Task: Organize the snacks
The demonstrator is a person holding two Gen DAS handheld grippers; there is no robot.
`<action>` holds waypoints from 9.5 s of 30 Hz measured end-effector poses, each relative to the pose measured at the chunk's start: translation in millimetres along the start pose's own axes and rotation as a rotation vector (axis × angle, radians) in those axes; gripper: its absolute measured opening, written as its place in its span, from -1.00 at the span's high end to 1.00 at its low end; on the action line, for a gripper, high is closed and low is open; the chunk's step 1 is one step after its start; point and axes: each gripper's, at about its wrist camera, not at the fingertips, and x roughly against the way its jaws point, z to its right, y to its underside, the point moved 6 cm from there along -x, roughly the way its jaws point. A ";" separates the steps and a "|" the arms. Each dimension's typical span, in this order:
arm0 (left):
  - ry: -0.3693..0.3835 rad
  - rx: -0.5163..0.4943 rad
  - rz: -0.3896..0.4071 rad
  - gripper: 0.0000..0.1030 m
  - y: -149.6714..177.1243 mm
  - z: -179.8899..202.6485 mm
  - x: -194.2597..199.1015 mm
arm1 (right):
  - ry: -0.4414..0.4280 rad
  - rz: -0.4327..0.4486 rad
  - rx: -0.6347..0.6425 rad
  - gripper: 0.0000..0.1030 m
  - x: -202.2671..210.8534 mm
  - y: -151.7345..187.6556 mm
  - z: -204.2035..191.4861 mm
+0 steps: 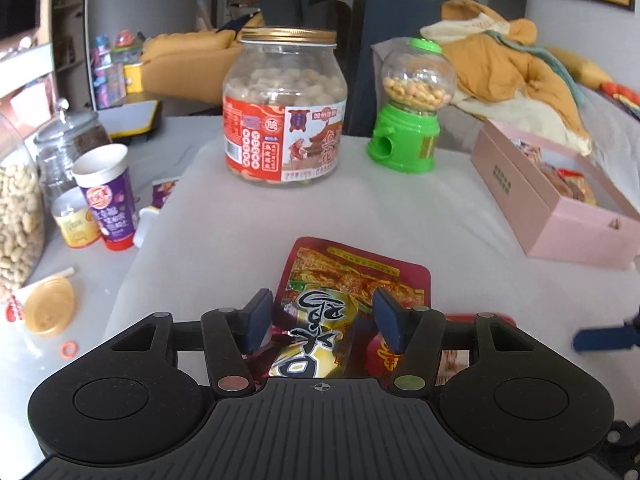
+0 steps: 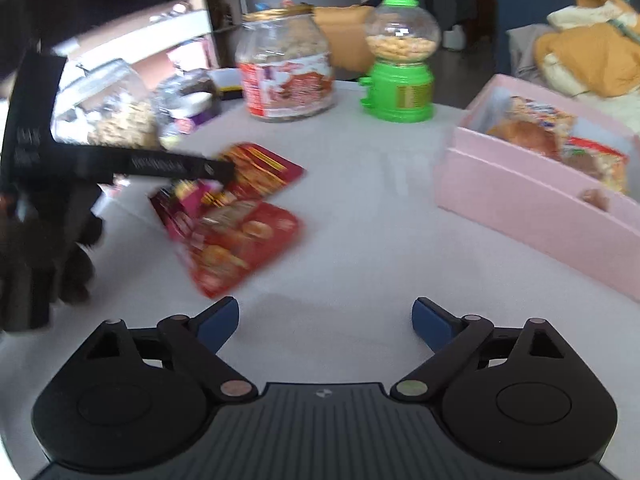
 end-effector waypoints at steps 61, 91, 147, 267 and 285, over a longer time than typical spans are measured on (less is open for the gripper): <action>0.267 0.130 -0.073 -0.28 7.2 30.4 -0.2 | 0.152 0.055 0.020 -0.50 -12.1 -11.0 37.6; -0.010 0.191 0.103 0.06 18.7 -26.3 42.4 | 0.198 -0.056 -0.052 -1.00 -64.1 -42.3 -39.8; 0.078 -0.159 -0.031 -0.51 -12.2 149.3 -52.9 | 0.285 0.066 -0.132 -0.92 58.1 57.7 95.7; 0.184 -0.125 0.065 -0.46 -0.3 147.1 21.2 | 0.186 -0.019 -0.255 -0.81 87.1 64.4 123.1; 0.231 -0.172 0.009 -0.46 27.3 159.2 28.6 | 0.216 -0.086 -0.061 -0.27 80.8 47.7 96.7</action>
